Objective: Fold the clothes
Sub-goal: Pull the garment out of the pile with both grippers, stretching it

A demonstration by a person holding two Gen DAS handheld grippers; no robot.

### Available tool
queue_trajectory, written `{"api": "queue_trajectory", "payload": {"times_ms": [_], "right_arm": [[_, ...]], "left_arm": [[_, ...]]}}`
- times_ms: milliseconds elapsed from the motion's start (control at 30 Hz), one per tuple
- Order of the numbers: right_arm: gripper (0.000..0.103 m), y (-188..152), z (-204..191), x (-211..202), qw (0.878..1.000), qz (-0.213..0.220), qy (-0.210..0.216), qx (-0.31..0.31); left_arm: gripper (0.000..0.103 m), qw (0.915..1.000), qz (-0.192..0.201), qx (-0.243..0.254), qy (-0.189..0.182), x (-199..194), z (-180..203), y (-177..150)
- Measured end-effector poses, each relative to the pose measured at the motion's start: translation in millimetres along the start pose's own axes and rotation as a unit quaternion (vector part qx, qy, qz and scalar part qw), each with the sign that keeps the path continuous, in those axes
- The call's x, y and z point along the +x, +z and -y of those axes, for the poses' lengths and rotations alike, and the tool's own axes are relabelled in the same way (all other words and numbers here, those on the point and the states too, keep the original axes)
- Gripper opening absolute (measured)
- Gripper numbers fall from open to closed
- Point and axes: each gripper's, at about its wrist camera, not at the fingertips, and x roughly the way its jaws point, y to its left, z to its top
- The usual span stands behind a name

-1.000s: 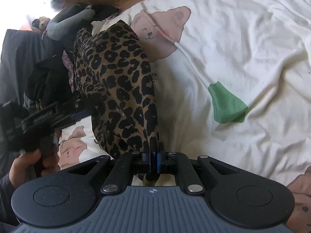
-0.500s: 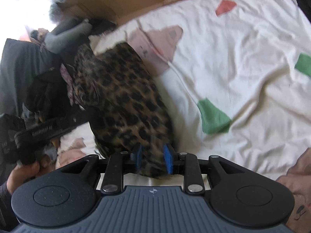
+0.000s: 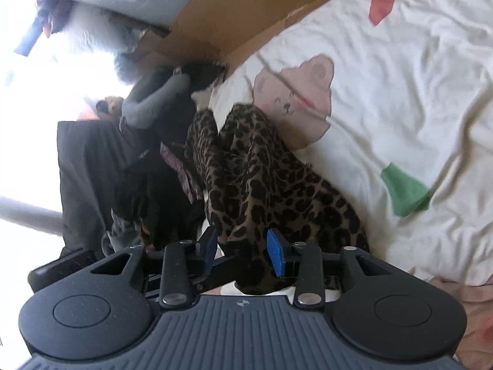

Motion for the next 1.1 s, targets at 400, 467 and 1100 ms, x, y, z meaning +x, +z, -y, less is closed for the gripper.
{"api": "queue_trajectory", "payload": {"times_ms": [400,467,1100], "right_arm": [[0.001,-5.7,29.2,12.1,0.999,-0.034,-0.016,0.029],[0.0,-7.5,33.2,13.6,0.999,-0.036,-0.028,0.026],[0.0,-12.8,70.9,-19.1,0.989,0.007,-0.145,-0.005]], "left_arm": [[0.0,0.9906,-0.038,0.098,-0.088,27.5,54.5,-20.4],[0.0,0.9894,-0.048,0.107,-0.086,29.7,54.6,-24.3],[0.008,0.9963,0.032,-0.055,0.058,-9.4,-36.8,-13.7]]}}
